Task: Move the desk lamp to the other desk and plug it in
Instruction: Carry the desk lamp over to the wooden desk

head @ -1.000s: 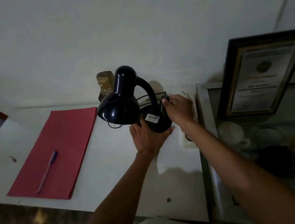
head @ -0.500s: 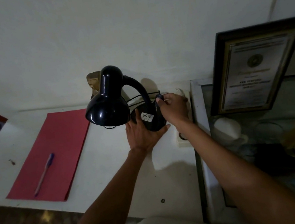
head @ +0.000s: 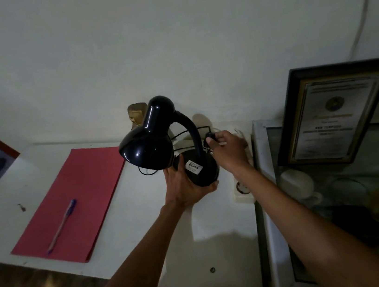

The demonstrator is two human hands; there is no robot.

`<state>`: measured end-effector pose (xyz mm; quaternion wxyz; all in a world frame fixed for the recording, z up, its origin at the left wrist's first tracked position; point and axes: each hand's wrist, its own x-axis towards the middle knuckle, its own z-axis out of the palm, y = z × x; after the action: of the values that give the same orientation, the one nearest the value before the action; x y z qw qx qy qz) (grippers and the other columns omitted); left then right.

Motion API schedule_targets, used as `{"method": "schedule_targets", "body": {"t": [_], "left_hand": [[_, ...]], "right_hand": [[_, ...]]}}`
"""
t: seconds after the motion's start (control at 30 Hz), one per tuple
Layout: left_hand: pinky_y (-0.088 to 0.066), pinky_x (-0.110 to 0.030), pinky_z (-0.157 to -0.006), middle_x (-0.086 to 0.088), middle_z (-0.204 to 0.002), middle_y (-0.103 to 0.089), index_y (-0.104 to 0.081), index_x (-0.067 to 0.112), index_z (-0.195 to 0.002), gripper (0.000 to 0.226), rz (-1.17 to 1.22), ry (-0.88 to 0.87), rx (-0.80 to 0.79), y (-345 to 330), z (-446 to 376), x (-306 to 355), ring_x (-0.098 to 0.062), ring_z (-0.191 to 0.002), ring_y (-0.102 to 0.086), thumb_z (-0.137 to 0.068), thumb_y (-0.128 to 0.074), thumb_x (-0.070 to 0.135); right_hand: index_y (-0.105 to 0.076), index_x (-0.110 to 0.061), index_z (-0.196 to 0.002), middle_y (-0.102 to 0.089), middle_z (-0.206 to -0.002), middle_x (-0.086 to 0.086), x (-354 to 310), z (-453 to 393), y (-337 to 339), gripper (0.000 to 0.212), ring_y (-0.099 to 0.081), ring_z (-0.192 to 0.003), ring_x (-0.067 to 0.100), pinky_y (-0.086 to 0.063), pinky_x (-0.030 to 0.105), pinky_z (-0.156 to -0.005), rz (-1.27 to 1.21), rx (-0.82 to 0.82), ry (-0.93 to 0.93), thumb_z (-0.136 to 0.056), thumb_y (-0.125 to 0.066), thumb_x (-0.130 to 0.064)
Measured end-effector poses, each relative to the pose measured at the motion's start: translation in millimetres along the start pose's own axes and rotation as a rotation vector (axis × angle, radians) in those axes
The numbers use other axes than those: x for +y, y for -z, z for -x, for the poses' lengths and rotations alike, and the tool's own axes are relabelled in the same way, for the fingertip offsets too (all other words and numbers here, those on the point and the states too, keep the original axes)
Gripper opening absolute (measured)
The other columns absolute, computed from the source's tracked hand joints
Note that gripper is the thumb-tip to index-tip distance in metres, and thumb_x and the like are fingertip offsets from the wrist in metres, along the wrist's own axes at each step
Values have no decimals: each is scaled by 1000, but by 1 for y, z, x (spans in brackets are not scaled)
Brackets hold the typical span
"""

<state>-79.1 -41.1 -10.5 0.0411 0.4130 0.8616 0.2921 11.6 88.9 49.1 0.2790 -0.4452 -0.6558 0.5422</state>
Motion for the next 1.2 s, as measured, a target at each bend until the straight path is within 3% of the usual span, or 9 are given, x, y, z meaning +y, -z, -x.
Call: {"method": "schedule_targets", "body": {"t": [0.2, 0.3, 0.43, 0.6, 0.7, 0.87, 0.93, 1.07, 1.2], "left_hand": [[-38, -34, -108, -4, -141, -39, -40, 24, -141, 119, 13, -72, 5, 23, 15, 0, -22, -130, -34, -45, -73, 86], [-35, -33, -107, -6, -142, -37, -38, 24, -142, 123, 38, -81, 10, 42, 24, 2, -20, -130, -31, -44, -63, 94], [-30, -33, -107, -6, -145, -33, -34, 25, -146, 120, 32, -110, -15, 71, 38, 0, -16, -130, -25, -48, -76, 82], [-33, -33, -107, -5, -146, -31, -34, 27, -147, 121, 19, -144, -19, 100, 60, -6, -24, -133, -27, -47, -78, 79], [-35, -36, -108, -7, -145, -33, -36, 25, -146, 120, 36, -189, -15, 115, 81, -14, -27, -133, -29, -46, -78, 78], [-31, -33, -107, -7, -140, -36, -39, 25, -143, 116, 88, -332, -26, 145, 122, -40, -25, -130, -30, -46, -80, 75], [-31, -33, -106, -8, -138, -41, -40, 24, -140, 115, 91, -388, -32, 158, 138, -50, -26, -129, -32, -45, -79, 76], [-32, -34, -105, 0, -130, -50, -46, 23, -134, 108, 106, -568, -19, 183, 175, -63, -26, -126, -38, -45, -79, 74], [-39, -44, -103, -6, -126, -55, -52, 13, -131, 107, 152, -704, -77, 204, 224, -58, -33, -121, -45, -45, -79, 70]], "right_hand": [[-67, -13, -110, -65, -104, -1, -5, 13, 8, 20, -60, -97, 14, -42, 18, -71, 26, 23, 36, -95, -63, -26], [-67, -12, -112, -67, -104, 0, -12, 23, 12, 22, -63, -97, 16, -47, 25, -78, 51, 21, 69, -95, -64, -25], [-69, -12, -111, -70, -104, 1, -24, 41, 14, 23, -64, -94, 16, -49, 29, -82, 43, 33, 101, -94, -65, -28], [-68, -18, -102, -66, -91, -8, -29, 80, 17, 15, -62, -84, 9, -44, 19, -67, 42, 70, 127, -92, -68, -29], [-67, -24, -96, -65, -85, -16, -28, 118, 17, 7, -65, -85, 10, -47, 17, -68, 23, 110, 163, -91, -70, -28], [-66, -35, -93, -70, -91, -13, -35, 189, 8, 11, -67, -90, 13, -54, 33, -81, 114, 224, 172, -87, -66, -45], [-64, -38, -89, -69, -87, -18, -38, 223, -2, 10, -68, -86, 10, -53, 30, -75, 113, 269, 137, -85, -65, -48], [-67, -31, -94, -67, -83, -20, -37, 299, -24, 6, -64, -76, -8, -43, 4, -56, 15, 383, 153, -89, -69, -34], [-69, -26, -98, -72, -87, -10, -35, 373, -20, 8, -68, -82, 5, -51, 19, -71, -28, 514, 123, -90, -70, -29]]}}
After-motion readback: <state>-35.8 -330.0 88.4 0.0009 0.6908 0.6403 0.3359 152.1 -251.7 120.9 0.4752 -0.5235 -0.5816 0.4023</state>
